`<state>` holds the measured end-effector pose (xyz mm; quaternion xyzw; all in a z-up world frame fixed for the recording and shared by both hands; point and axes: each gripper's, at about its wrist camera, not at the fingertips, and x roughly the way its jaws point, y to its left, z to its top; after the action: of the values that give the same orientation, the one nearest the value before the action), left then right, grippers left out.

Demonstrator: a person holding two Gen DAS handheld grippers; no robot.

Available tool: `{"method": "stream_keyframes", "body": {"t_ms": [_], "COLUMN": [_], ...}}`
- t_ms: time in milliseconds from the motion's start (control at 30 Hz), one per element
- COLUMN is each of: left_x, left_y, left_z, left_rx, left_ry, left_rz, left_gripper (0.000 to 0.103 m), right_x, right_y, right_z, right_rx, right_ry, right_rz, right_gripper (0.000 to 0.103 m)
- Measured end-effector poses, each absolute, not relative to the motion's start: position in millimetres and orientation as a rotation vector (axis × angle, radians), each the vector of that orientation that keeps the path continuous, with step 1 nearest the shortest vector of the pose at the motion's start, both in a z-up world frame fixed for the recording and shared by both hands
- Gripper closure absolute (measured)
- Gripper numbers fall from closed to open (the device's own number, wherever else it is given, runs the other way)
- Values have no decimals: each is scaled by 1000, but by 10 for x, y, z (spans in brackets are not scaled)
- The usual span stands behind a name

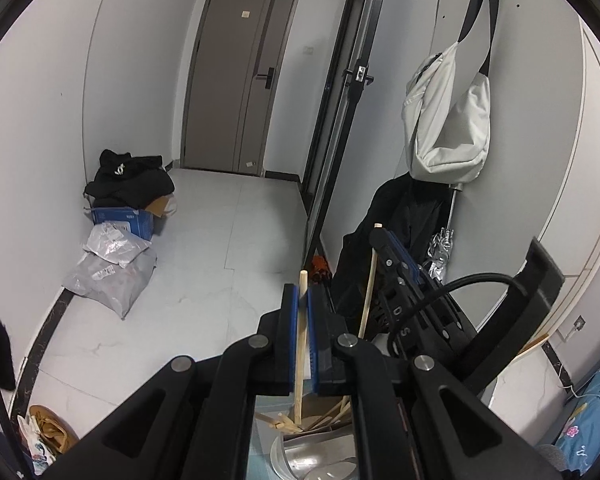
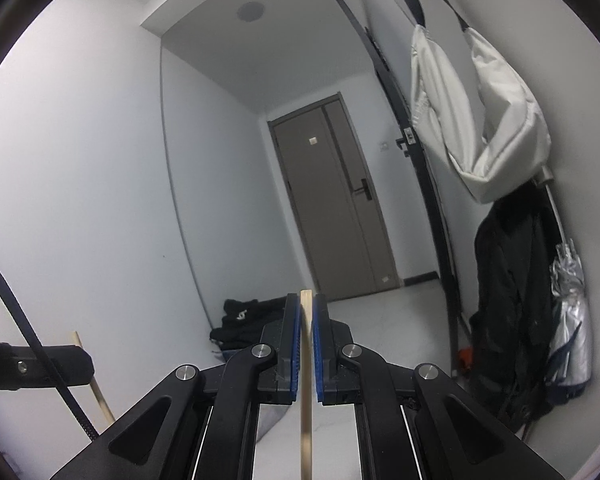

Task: Organize utensils
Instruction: 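Open both grippers over the holder, releasing the chopsticks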

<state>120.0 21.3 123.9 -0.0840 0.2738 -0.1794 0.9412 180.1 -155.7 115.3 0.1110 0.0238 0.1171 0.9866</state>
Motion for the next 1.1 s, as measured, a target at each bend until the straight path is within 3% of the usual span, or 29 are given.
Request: {"method": "stream_keyframes", "body": {"t_ms": [767, 1100], "left_x": [1121, 1099], "left_y": [109, -20], "left_z": [1097, 946], "left_rx": [-104, -68], "left_ry": [586, 646], "left_rz": [-361, -421], "left_gripper": [102, 102], "right_x": [1515, 1265], "right_y": [-1760, -2044], "right_z": [986, 903], "right_rx": [215, 288], "right_ry": [95, 213], "right_rz": [235, 295], "right_gripper": [102, 100]}}
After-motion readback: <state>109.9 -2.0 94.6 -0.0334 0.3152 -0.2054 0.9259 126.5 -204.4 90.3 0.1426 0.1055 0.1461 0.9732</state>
